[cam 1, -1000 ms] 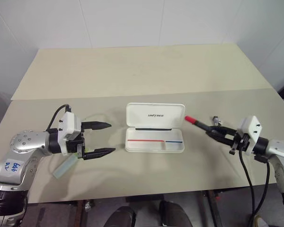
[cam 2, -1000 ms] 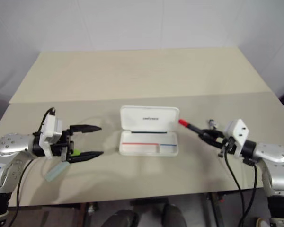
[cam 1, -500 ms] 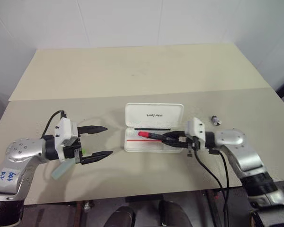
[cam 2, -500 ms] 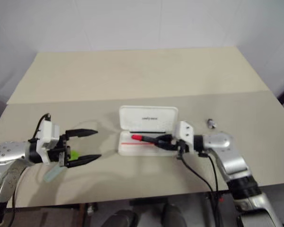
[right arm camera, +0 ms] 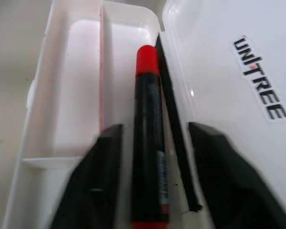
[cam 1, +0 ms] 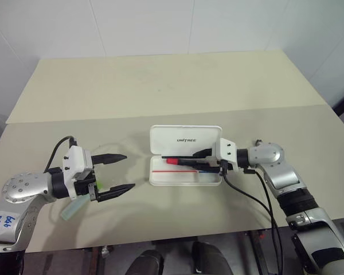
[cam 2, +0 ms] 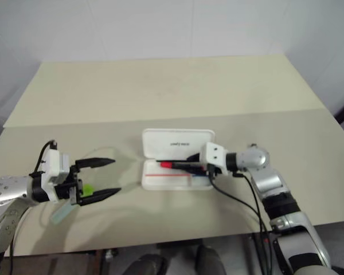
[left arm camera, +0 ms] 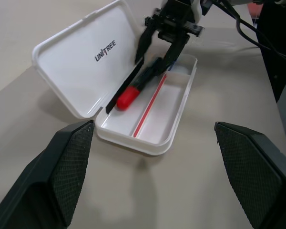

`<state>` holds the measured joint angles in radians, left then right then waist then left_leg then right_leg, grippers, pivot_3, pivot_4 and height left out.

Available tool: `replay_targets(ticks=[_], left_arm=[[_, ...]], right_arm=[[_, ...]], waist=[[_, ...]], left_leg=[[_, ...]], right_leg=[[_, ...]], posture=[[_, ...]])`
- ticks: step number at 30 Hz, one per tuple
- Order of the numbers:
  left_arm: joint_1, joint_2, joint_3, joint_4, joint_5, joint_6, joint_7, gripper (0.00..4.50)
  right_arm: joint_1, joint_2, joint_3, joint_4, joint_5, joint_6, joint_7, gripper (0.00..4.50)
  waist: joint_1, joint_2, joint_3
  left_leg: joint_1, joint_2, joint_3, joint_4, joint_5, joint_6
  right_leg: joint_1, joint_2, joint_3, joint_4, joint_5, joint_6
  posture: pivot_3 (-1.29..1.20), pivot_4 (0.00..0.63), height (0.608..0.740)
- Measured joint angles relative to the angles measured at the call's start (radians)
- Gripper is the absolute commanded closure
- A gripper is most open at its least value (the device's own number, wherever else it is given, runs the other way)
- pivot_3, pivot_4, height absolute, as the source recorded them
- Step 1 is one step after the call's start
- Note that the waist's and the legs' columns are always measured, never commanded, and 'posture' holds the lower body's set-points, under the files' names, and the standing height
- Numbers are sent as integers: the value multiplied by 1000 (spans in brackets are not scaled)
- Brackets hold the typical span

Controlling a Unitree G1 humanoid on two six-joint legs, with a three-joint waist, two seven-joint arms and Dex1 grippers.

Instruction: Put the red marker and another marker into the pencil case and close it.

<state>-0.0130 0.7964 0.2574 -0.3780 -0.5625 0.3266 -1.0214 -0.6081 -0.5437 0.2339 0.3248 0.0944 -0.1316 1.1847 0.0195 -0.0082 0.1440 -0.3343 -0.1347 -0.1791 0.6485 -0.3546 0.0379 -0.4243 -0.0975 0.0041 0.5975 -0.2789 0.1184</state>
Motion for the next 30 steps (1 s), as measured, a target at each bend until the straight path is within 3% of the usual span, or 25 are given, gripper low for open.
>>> replay_targets(ticks=[3, 4, 11, 18, 23, 30], left_arm=[[2, 0, 0, 0, 0, 0, 4, 207], [2, 0, 0, 0, 0, 0, 5, 207], [31, -2, 3, -6, 0, 0, 27, 207], [196, -51, 119, -51, 19, -40, 99, 207], [384, -129, 277, -82, 47, -98, 148, 207], [571, -202, 382, -61, 49, -172, 122, 207]], right_arm=[[-2, 12, -2, -4, 15, -1, 4, 220], [-1, 19, -3, -10, 26, 3, 7, 23], [53, 32, -48, -183, 240, 137, 93, 23], [117, -39, -134, -380, 449, 338, 139, 23], [97, -90, -212, -378, 483, 369, 147, 23], [68, -134, -233, -323, 482, 364, 227, 23]], waist=[[0, 0, 0], [0, 0, 0], [2, 0, 0], [4, 0, 0], [6, -1, 0], [14, -3, -1]], left_leg=[[0, 1, 0, 0, 0, 0], [0, 1, 1, 0, 0, -1], [0, 3, 1, 1, -1, -1], [0, 4, 3, 0, -3, 0], [0, 6, 10, 1, -3, 0], [0, 7, 13, 3, -4, 0]], right_leg=[[0, 0, 0, 0, 0, 0], [0, 0, 0, 0, 0, 0], [0, 1, 0, 0, 2, -3], [-1, 2, 0, -2, 2, -3], [0, 2, 0, -5, 2, -3], [1, 2, 0, -7, 2, -3]], posture=[[0, 150, 740], [0, 150, 740], [0, 150, 740], [0, 150, 740], [0, 150, 740], [0, 150, 740]])
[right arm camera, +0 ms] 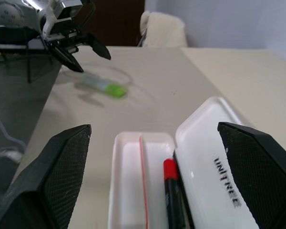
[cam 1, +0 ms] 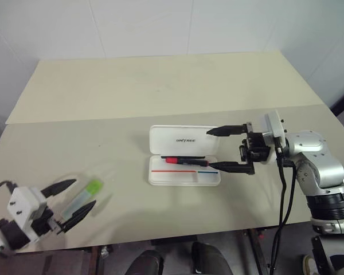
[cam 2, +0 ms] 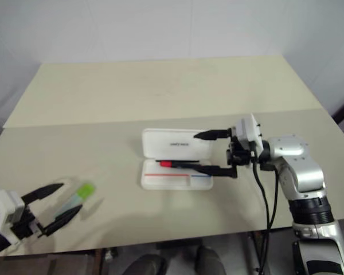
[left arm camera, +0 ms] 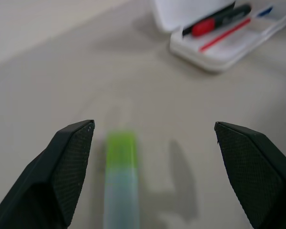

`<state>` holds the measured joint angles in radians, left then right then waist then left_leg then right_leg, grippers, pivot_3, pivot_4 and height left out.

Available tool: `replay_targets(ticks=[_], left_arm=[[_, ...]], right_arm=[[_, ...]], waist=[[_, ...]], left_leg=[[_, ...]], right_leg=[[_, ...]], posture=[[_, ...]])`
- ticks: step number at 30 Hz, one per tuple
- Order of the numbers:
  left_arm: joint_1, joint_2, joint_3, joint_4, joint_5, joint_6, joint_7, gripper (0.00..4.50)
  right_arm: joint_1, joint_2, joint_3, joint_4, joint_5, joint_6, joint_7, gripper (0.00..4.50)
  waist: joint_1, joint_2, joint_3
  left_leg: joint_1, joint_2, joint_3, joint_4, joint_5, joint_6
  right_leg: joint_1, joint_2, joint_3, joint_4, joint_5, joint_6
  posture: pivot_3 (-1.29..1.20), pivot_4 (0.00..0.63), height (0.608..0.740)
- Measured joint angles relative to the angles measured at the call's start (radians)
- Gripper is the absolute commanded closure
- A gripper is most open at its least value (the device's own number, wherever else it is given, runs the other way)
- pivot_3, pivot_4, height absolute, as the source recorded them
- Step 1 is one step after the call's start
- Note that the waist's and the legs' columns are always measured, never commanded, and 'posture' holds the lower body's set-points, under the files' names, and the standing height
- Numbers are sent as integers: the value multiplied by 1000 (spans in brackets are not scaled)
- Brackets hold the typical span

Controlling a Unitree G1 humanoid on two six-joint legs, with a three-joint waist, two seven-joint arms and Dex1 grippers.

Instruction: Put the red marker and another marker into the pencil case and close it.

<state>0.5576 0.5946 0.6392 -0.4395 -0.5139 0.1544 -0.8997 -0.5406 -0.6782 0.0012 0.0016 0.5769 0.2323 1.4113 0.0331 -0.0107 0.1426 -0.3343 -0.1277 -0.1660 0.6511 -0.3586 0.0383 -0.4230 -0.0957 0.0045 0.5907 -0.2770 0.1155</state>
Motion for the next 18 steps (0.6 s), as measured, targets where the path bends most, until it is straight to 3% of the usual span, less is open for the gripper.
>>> replay_targets(ticks=[9, 18], left_arm=[[-61, 21, 6, 254, 49, -110, -51, 207], [-206, 48, -109, 411, 74, -134, -78, 207]], right_arm=[[-13, -7, 34, 39, -37, -98, 110, 23], [-14, -26, 57, 81, -64, -191, 125, 23]], waist=[[1, 0, 0], [-8, 0, 0]], left_leg=[[1, 1, 3, 0, 0, 0], [1, 1, 5, 0, -2, 2]], right_leg=[[0, 0, -1, 0, 0, 0], [-2, 0, -2, 1, 4, -1]], posture=[[0, 150, 740], [0, 150, 740]])
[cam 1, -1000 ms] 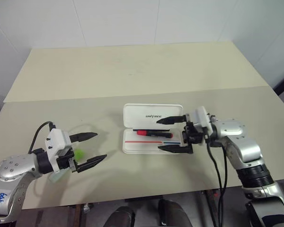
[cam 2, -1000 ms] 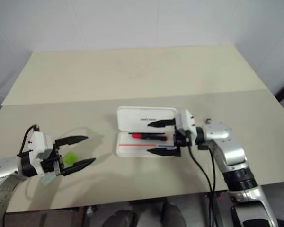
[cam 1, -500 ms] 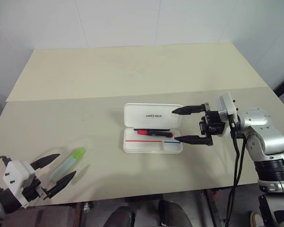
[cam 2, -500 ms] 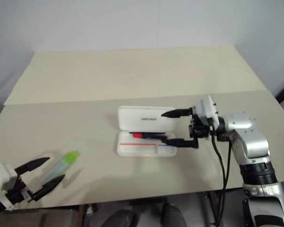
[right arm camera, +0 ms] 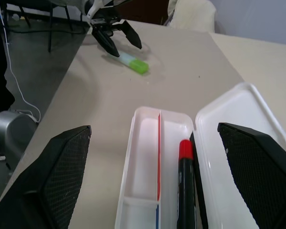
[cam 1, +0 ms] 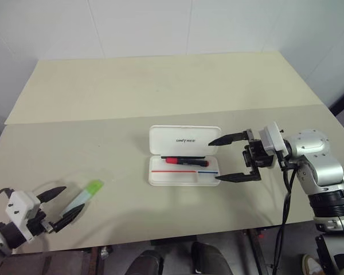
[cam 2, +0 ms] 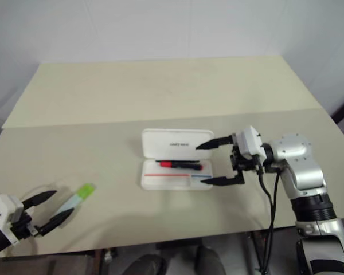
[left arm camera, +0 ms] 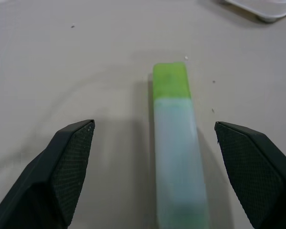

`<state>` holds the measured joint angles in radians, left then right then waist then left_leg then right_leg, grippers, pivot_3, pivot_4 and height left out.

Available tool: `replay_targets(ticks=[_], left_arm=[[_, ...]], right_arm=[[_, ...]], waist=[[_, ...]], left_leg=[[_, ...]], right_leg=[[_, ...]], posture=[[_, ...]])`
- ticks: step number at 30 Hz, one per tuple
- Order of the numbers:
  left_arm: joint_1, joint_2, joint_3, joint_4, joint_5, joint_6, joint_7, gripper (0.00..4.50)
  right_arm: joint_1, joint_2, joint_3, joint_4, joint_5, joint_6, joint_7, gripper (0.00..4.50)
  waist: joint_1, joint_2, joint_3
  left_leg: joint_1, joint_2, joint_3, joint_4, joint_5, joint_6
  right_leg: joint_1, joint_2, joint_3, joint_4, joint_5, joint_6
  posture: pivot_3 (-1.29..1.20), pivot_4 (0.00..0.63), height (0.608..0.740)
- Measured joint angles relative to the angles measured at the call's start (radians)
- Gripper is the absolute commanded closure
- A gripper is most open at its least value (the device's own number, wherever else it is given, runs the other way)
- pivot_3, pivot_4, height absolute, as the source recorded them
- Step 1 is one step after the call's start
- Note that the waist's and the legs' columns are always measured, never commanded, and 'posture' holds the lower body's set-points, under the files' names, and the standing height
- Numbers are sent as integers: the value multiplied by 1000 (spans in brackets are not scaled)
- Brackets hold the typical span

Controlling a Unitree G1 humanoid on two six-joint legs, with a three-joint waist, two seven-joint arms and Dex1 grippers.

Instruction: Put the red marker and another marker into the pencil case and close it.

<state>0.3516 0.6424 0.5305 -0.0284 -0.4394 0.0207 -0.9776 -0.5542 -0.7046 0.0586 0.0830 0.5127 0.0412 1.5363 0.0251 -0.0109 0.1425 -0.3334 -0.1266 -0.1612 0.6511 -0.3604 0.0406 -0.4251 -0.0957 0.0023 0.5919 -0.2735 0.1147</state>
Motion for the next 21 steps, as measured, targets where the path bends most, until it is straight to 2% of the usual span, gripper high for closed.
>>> replay_targets(ticks=[8, 18, 21], left_arm=[[-23, 0, -68, 39, 13, -13, -14, 207], [-8, -7, -69, 60, 16, -58, 23, 3388], [14, -16, -71, 31, 13, -62, 29, 3372]], right_arm=[[0, -13, 5, 0, 0, -8, 0, 23], [23, -47, 6, 1, 6, -38, 4, 0], [23, -47, 6, 1, 6, -41, 4, 0]], waist=[[-1, 0, 0], [-1, 1, 0], [-2, 1, 0]], left_leg=[[0, 1, 3, 0, 0, 0], [1, 1, 6, 0, -1, 1], [1, 1, 6, 0, -1, 2]], right_leg=[[-1, 0, 0, 1, 0, 0], [-1, 0, 0, 0, 1, 1], [-1, -1, 0, 0, 1, 1]], posture=[[0, 150, 740], [0, 150, 740], [0, 150, 740]])
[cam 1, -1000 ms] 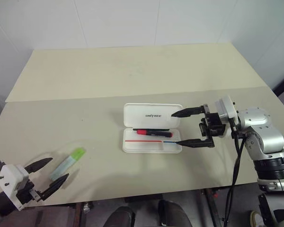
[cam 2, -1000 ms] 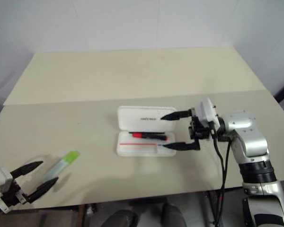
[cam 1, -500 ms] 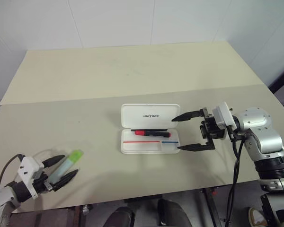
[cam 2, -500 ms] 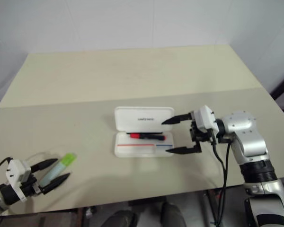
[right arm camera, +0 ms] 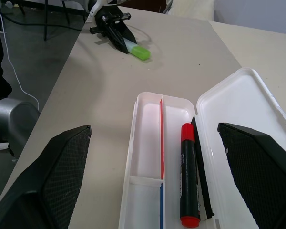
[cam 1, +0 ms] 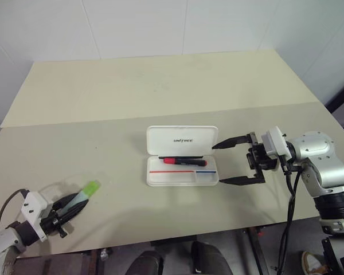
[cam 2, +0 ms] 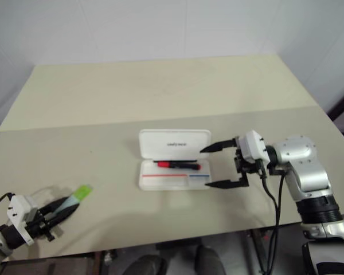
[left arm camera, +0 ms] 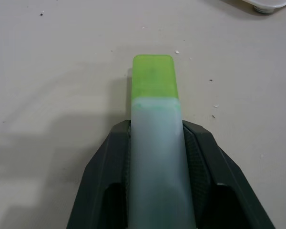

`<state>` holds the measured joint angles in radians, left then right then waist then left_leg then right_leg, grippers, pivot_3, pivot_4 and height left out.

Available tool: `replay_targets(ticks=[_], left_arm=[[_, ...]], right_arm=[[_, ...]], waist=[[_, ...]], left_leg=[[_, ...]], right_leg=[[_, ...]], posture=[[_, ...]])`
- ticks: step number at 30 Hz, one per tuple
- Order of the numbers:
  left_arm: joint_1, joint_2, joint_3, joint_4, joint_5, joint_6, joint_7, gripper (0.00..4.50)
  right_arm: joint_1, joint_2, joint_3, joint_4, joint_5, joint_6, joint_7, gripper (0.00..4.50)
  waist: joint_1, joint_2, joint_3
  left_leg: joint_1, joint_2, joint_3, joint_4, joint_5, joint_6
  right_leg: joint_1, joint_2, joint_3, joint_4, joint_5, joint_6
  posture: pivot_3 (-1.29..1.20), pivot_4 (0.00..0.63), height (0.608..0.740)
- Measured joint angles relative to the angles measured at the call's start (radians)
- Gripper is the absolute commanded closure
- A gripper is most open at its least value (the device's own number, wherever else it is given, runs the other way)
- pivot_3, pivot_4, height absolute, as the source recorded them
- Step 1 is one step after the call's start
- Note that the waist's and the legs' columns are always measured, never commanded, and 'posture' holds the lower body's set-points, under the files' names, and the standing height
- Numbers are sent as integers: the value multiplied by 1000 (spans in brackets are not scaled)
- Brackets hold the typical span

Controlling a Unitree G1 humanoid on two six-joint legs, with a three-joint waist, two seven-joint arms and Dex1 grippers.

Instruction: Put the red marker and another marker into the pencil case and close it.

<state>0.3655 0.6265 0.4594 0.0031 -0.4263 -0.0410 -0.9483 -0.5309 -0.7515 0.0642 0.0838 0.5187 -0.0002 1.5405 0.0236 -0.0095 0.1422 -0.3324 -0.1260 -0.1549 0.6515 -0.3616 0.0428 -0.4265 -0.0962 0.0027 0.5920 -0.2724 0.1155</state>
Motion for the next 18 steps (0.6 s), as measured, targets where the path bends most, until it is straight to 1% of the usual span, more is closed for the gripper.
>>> replay_targets(ticks=[7, 11, 14, 18], left_arm=[[-8, -15, -32, -104, -30, 60, -2, 3372], [-86, 35, -41, -237, -73, 132, 0, 3372], [-112, 60, -53, -288, -85, 171, -9, 3372], [-201, 134, -150, -312, -62, 205, -50, 3372]], right_arm=[[0, 1, 0, 19, -6, -9, 0, 0], [5, 3, 0, 40, -17, -24, 0, 0], [21, 3, -2, 45, -24, -36, 0, 0], [62, -1, -17, 70, -38, -48, -6, 0]], waist=[[7, -1, 0], [8, 0, 0], [1, 0, 0], [4, 0, 1]], left_leg=[[-2, 0, -1, 2, 0, 0], [-2, 0, 0, 5, 0, 0], [-1, 0, 0, 5, 0, 0], [-2, 0, -1, 5, 0, 0]], right_leg=[[0, 0, 0, 0, 0, 0], [2, 0, 0, 0, 1, 0], [1, 0, 0, 0, 1, 0], [1, 1, -1, 1, 1, 0]], posture=[[0, 150, 740], [0, 150, 740], [0, 150, 740], [0, 150, 740]])
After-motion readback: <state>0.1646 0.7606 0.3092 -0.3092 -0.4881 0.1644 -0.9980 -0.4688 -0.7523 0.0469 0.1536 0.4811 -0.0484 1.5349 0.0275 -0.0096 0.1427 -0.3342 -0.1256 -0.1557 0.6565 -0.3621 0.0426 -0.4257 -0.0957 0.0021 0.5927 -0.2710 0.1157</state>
